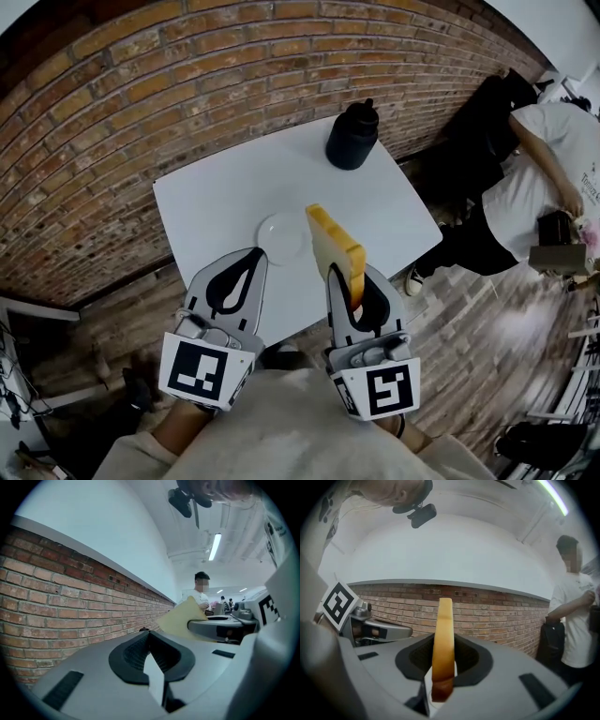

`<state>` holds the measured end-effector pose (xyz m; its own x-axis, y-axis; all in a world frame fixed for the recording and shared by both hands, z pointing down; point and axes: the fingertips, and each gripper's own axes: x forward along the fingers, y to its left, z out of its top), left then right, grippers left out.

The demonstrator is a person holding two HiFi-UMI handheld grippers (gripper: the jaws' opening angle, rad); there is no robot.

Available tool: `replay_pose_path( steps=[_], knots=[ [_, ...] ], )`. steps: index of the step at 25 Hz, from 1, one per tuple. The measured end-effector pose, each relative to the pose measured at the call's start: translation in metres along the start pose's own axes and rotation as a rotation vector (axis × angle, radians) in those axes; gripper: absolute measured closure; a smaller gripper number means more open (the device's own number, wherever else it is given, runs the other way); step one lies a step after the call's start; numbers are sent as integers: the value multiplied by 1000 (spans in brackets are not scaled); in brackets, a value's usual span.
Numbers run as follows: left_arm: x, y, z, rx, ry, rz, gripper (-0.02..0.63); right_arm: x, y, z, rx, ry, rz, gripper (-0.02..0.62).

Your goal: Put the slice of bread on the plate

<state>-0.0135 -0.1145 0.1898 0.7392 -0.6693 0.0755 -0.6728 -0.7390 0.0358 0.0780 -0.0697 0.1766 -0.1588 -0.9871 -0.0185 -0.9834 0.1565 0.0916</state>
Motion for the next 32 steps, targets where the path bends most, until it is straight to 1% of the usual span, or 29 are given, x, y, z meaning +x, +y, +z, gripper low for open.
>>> replay_pose_path(
  steps=[4,6,9,12,20,26,32],
  knots=[
    [5,3,6,-14,5,23,595,22,-1,15,-57,-79,50,508],
    [8,8,6,-4,2,39,595,34,-3,12,-41,-87,66,508],
    [14,15,5,8,-2,66,595,49,-3,2,-24,-76,98,508],
    [18,17,1,-5,15,81,595,63,-2,-7,-18,-73,123,508],
    [23,19,-12,-23,45,91,595,94,-6,-28,-6,-65,141,508],
    [27,22,-22,-23,77,99,595,112,-14,-56,7,-22,141,508],
    [32,27,-37,-26,112,108,595,123,-10,-82,40,16,168,508]
  ],
)
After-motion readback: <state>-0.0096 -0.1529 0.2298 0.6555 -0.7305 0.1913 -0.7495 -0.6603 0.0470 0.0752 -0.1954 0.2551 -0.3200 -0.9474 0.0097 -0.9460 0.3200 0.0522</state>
